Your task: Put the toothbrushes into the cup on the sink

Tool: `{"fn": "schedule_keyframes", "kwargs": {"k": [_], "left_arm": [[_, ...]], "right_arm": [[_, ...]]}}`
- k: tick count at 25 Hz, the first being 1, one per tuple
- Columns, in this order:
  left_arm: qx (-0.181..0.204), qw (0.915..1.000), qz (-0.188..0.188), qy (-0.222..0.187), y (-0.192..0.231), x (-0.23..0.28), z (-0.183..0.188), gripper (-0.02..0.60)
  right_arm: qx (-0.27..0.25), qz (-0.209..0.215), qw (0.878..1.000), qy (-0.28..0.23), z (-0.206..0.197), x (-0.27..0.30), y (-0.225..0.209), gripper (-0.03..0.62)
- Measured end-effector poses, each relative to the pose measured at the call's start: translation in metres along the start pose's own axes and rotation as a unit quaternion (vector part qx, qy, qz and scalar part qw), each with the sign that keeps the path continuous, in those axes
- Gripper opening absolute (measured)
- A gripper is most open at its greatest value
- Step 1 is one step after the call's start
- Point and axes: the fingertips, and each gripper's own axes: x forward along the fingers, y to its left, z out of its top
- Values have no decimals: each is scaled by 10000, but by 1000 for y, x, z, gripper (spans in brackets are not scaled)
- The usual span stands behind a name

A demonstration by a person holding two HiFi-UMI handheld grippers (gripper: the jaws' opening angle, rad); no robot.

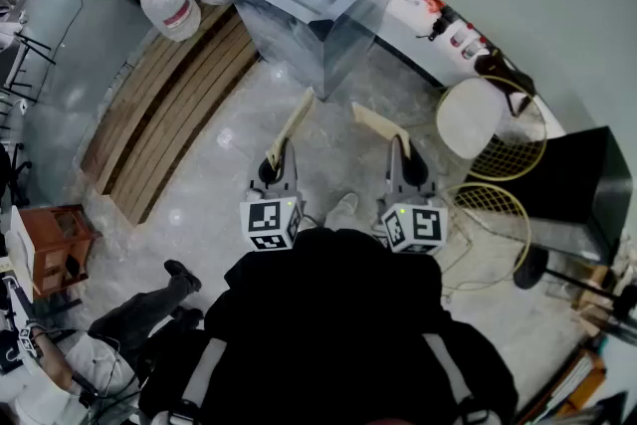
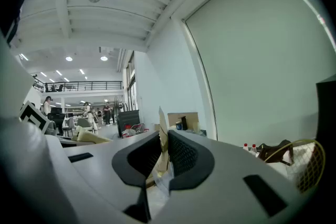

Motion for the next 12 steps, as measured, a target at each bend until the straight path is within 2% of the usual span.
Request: {"fn": "schedule_keyframes", "kwargs": {"k": [12], "left_arm": [[70,10000,32,-51,-10,27,7,3]], "right_arm": [[124,44,9998,-163,8,19,-28,38]]}}
